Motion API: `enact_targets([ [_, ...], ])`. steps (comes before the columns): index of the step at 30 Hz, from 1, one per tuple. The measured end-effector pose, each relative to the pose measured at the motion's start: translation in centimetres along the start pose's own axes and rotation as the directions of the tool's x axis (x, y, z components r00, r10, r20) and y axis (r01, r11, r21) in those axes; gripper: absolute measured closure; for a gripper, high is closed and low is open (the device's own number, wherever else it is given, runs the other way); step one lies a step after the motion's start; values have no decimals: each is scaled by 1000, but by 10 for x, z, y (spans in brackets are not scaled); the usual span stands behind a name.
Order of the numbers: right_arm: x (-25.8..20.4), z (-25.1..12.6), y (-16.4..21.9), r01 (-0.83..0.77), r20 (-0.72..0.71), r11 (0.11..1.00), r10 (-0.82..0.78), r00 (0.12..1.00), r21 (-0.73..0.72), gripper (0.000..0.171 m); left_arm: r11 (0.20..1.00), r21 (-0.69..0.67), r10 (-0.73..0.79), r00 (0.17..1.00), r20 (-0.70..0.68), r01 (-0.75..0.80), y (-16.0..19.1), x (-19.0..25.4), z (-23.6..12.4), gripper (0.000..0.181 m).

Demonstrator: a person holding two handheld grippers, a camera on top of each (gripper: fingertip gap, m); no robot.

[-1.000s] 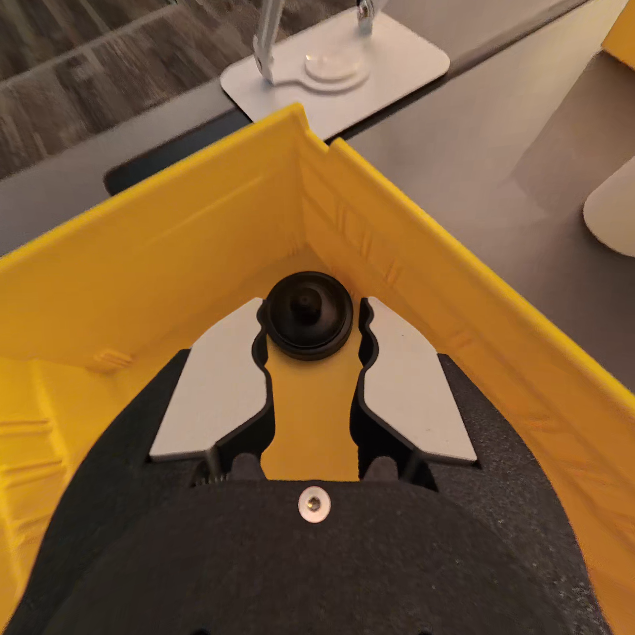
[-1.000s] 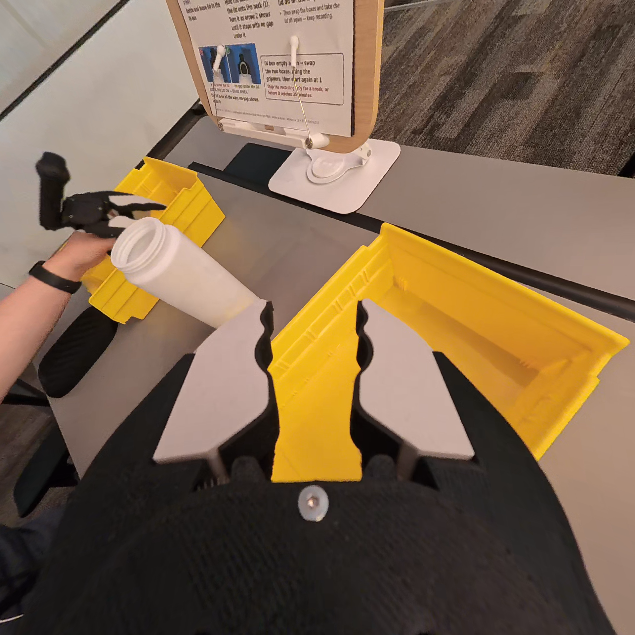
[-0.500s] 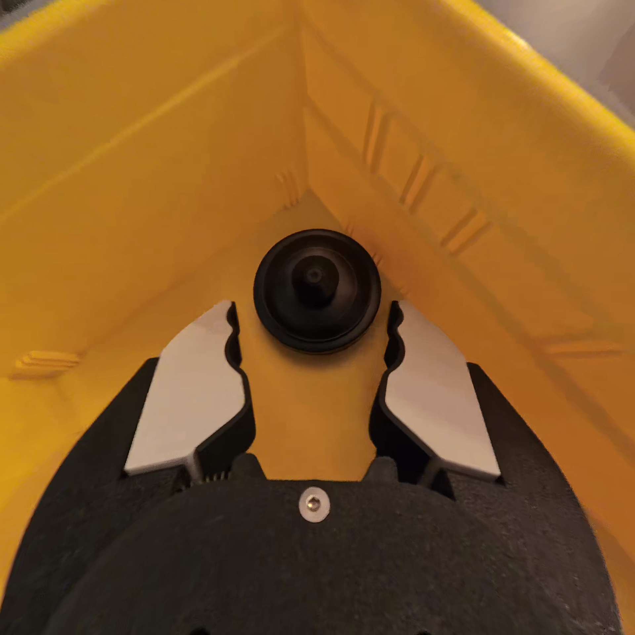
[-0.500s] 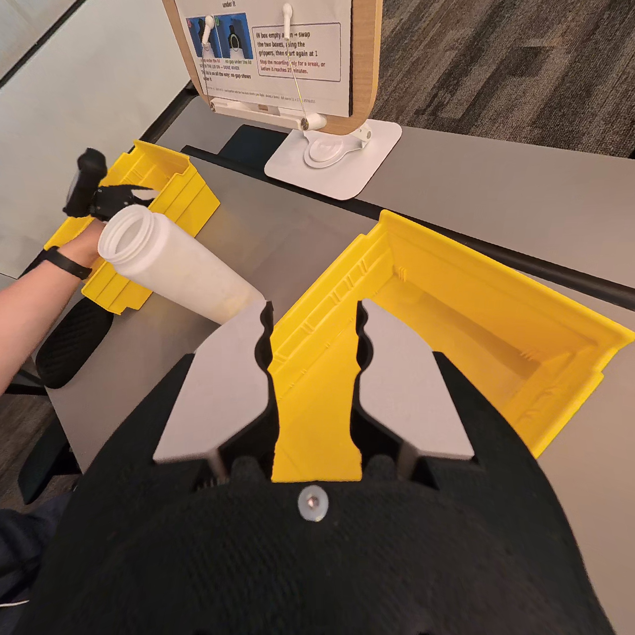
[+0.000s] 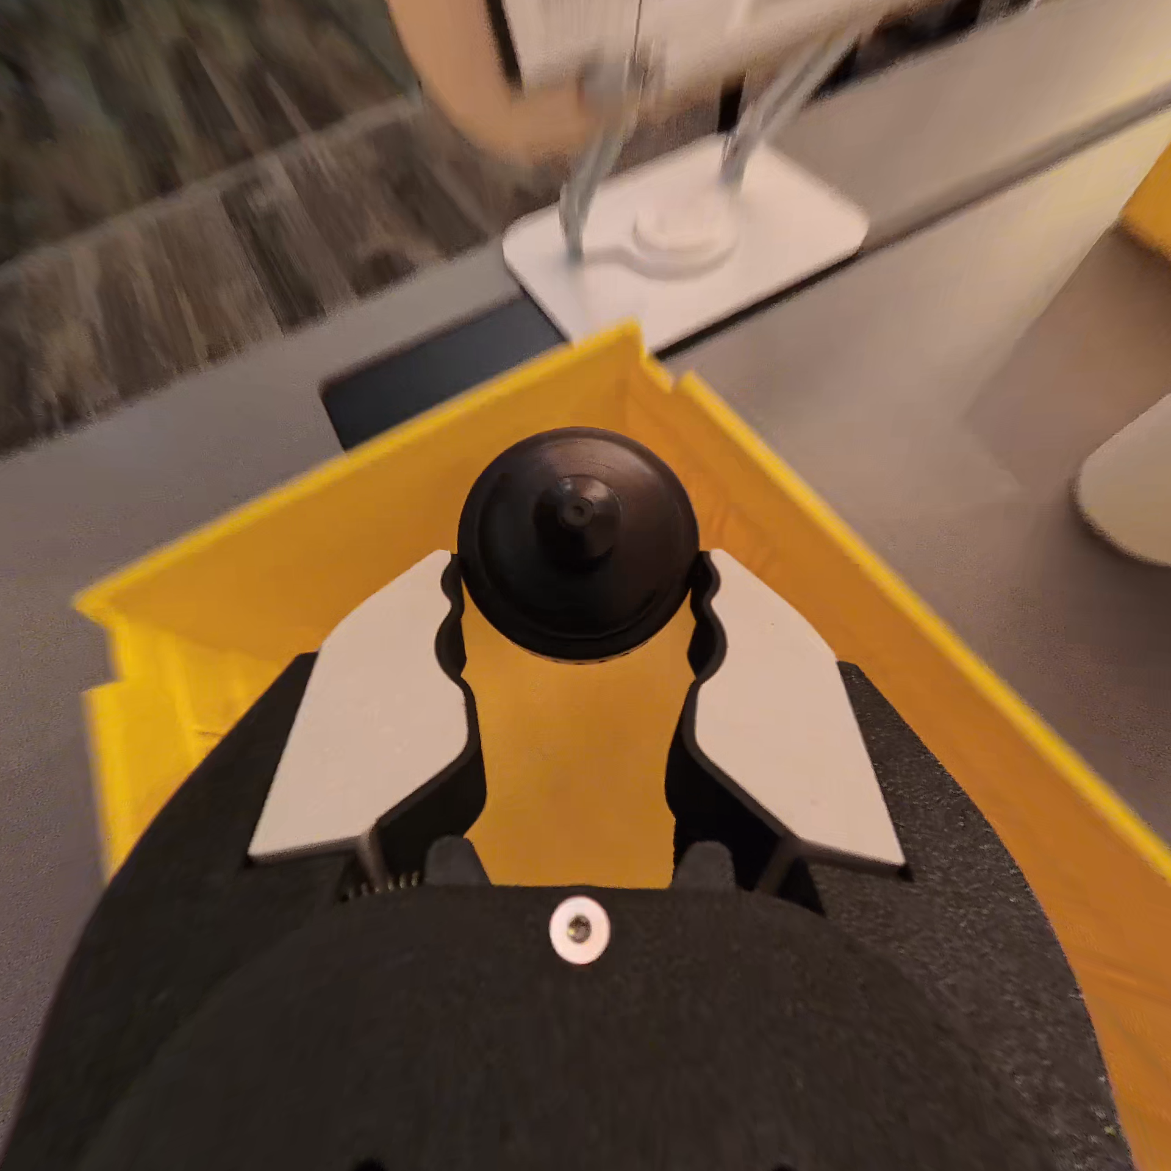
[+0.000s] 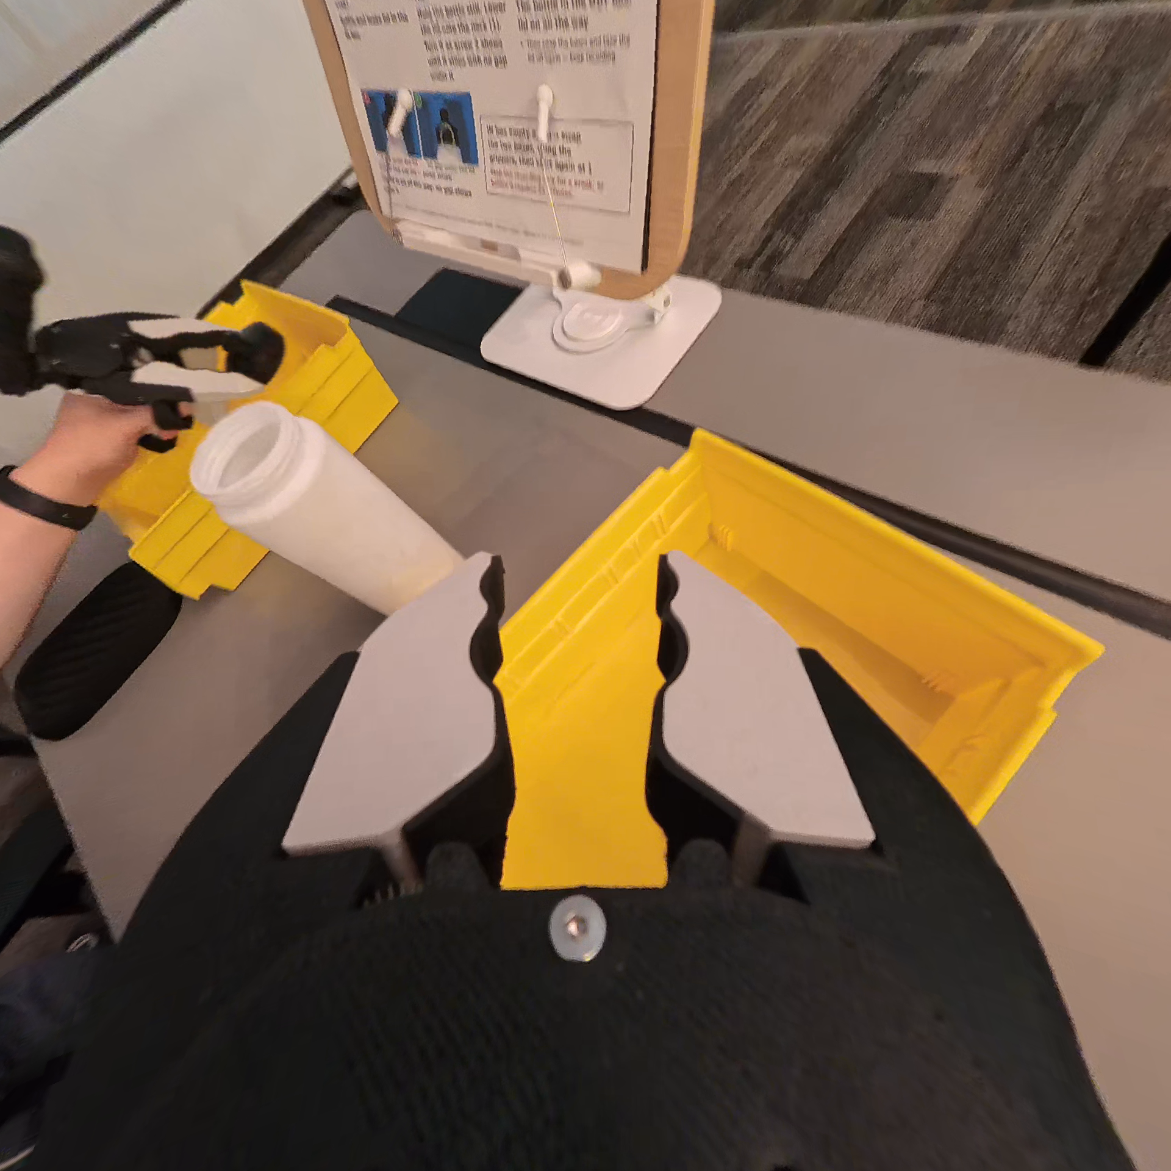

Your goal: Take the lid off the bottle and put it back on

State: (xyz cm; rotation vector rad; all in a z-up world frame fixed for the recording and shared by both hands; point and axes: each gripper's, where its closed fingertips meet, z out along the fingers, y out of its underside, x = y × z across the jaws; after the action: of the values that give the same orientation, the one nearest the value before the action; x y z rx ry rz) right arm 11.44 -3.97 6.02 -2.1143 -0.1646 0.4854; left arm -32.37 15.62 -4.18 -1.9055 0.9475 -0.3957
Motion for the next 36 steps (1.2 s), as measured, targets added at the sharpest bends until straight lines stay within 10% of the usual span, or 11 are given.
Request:
enact_targets([
  [6,-81,-35,-65,291,64,869,-343,937,399,124,938,339,168,954,-246,-78,-95,88,-83,112],
  [11,-202,-47,-59,493,130,577,-725,676,651,116,877,430,420,778,-467,-215,-120,199,-122,112],
  [16,-279,-8,-13,548,366,601,-795,484,581,97,804,465,585,639,-500,-371,-125,267,-133,112],
  [36,-284,71,43,778,408,539,-821,399,324,104,808,427,589,580,-562,-406,-97,284,-116,112],
])
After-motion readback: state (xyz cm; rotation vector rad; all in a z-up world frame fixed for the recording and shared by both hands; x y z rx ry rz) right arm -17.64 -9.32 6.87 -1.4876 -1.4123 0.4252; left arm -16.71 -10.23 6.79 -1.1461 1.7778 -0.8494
